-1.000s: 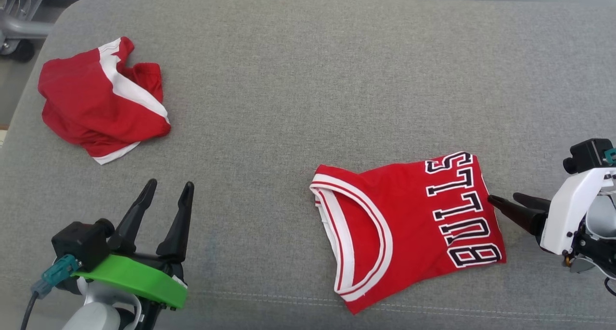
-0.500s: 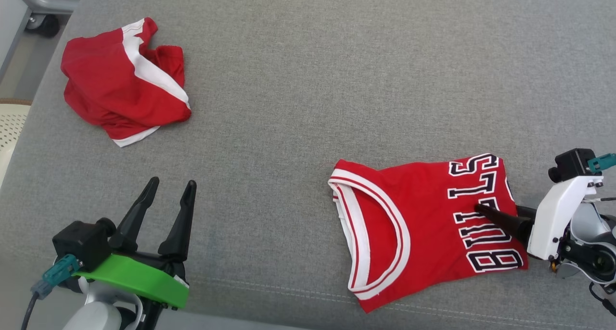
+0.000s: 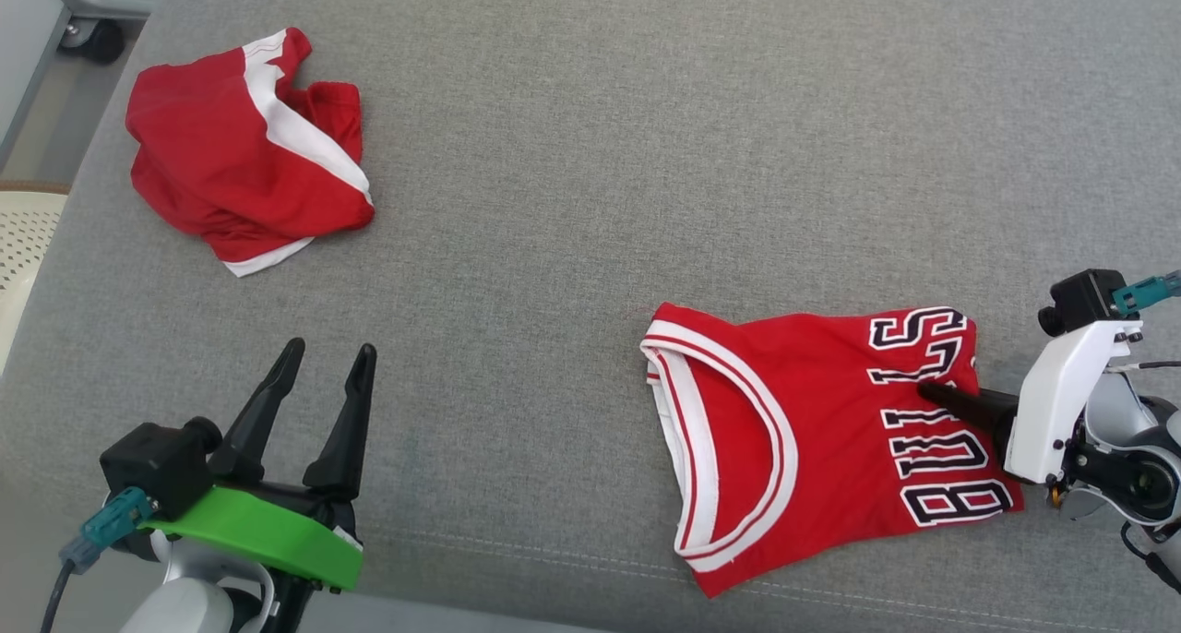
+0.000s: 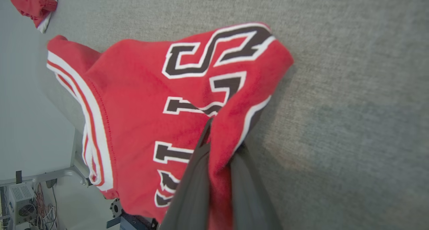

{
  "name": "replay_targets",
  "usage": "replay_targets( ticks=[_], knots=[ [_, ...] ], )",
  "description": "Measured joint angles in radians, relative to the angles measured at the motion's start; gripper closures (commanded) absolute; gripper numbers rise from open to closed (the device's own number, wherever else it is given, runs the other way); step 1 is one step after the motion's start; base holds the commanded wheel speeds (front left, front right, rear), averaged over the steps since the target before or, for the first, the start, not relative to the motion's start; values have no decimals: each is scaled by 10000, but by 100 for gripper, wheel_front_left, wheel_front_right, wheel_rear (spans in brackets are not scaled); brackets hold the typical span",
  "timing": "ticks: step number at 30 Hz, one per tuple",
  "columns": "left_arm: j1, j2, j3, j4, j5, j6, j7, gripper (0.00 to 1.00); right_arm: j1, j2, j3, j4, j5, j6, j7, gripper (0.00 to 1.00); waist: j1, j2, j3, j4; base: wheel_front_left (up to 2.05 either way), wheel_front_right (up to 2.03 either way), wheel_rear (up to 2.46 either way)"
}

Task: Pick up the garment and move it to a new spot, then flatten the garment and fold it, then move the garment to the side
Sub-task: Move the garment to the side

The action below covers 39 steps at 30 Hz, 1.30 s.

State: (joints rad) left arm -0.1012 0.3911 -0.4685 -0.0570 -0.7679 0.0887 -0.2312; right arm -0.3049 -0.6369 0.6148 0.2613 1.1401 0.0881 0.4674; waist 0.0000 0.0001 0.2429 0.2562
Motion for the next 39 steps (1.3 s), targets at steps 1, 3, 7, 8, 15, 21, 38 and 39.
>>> replay_targets(
  ticks=[1,3,7,8,15,21,38,39],
  knots=[
    [0,0,6,2,0,0,-2,0,-13,6,-19,33,96,6,4,100,0,0,2,-4,0,0,0],
    [1,0,31,2,0,2,-2,0,-50,21,-71,81,234,86,17,100,0,0,5,-19,0,0,0],
    [2,0,79,2,0,31,-2,0,-325,-4,-242,144,259,90,29,100,0,0,1,-71,0,0,0],
    [2,2,88,0,0,40,-2,0,-426,-27,-305,159,257,90,23,100,0,0,-2,-87,0,0,0],
    [7,54,153,-169,0,58,-2,0,-1490,-698,-846,548,-23,27,-15,100,0,0,100,-256,0,0,0],
    [2,79,102,-389,12,58,2,0,-2269,-1632,-1327,1068,-623,-481,-107,100,0,0,407,-337,0,0,0],
    [-39,445,443,-949,159,84,121,0,-3473,-2366,-1645,1822,-1645,-1528,-280,100,0,0,1776,-801,0,0,0],
    [-62,445,458,-972,159,84,121,0,-3499,-2412,-1639,1889,-1712,-1532,-284,100,0,0,1852,-847,0,0,0]
  ],
)
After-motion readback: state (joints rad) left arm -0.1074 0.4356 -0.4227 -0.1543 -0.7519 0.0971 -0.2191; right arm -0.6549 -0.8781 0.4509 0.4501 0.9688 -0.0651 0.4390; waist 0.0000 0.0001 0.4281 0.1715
